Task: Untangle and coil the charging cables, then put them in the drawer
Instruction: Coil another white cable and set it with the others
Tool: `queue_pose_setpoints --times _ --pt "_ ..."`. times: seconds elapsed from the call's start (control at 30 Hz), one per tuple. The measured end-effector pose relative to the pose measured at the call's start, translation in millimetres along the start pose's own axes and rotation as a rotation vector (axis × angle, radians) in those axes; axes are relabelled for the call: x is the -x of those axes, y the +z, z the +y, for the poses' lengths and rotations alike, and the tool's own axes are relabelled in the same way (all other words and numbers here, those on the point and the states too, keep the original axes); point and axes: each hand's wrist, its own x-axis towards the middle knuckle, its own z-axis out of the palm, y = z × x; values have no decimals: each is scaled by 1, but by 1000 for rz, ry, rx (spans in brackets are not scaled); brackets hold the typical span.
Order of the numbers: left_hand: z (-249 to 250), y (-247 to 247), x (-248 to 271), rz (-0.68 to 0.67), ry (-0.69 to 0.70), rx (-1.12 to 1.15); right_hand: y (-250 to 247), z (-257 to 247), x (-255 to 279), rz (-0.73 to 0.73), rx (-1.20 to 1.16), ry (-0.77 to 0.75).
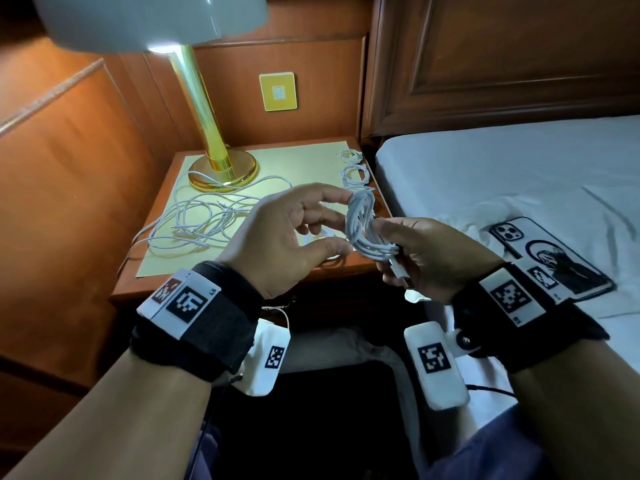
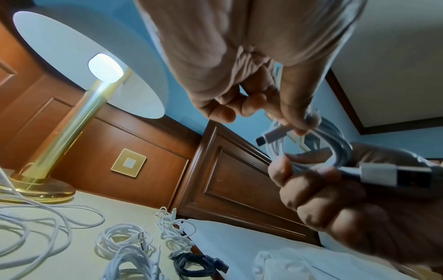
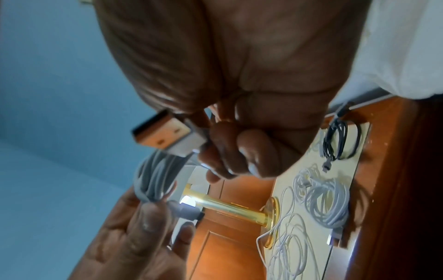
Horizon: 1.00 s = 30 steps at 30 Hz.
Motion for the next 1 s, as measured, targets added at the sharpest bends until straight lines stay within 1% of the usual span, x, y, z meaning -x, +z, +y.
queue_pose_setpoints --times 0.07,0.1,0.17,0.23,0.3,0.4,0.5,0.57,0.67,0.77,0.87,0.93,1.0 --pt "3 3 0 25 15 -28 0 0 0 -13 -66 22" --pt "3 3 0 39 5 -39 -1 -1 -1 8 -89 10" --pt "-2 4 -2 96 -66 -20 -3 0 -5 117 -72 -84" --pt "-8 6 -4 199 -156 23 -7 2 -8 255 90 -258" --pt "-12 10 -5 276 -224 39 -7 4 -7 352 303 -394" --pt "-14 18 -6 280 -302 73 -3 6 -4 401 459 -495" --pt "-16 23 -6 289 -374 125 -2 8 -5 430 536 -562" --pt "-16 26 -6 268 -391 131 -1 9 -5 433 575 -607" --pt "-17 31 -6 285 -386 128 2 9 -4 401 580 -622" --pt "-18 32 -5 322 -416 173 1 9 -4 342 548 -575" --pt "-16 32 -6 312 -444 263 2 9 -5 295 505 -517" --pt "-13 31 -8 313 -431 323 3 8 -6 282 429 -470" --pt "-12 31 -9 331 -398 337 4 9 -7 298 393 -463"
